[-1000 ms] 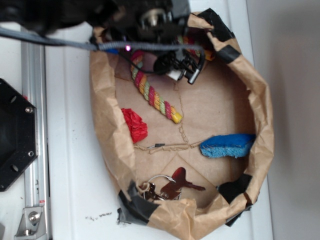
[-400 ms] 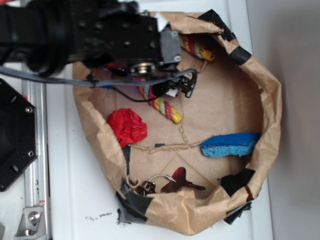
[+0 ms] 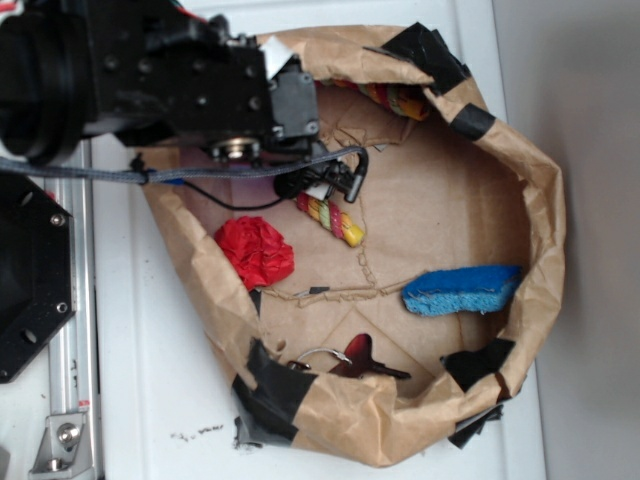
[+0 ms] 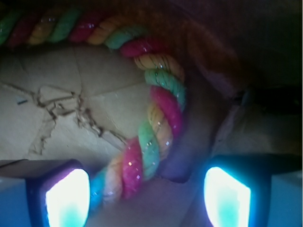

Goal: Grab the multicolored rope.

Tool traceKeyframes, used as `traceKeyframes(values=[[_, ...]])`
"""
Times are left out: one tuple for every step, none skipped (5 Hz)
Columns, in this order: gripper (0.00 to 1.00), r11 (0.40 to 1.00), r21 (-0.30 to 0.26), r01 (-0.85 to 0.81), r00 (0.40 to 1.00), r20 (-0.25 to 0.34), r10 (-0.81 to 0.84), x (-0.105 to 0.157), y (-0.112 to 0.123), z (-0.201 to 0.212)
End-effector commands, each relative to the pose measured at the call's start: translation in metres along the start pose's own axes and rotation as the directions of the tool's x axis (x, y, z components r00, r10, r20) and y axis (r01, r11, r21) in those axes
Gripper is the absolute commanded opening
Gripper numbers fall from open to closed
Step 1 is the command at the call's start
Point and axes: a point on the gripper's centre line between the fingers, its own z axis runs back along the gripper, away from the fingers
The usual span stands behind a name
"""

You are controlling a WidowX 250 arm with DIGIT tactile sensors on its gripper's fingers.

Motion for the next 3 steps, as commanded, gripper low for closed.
traceKeyframes(values=[[1.00,0.999,0.003,-0.032,0.997,-0.073,0.032,0.012,0.001,-0.020],[1.00,0.998,0.023,-0.050,0.992,-0.111,0.052,0.021,-0.013,-0.031],[1.00,0.998,-0.005,0.056,0.993,-0.104,-0.056,0.023,-0.022,-0.039]])
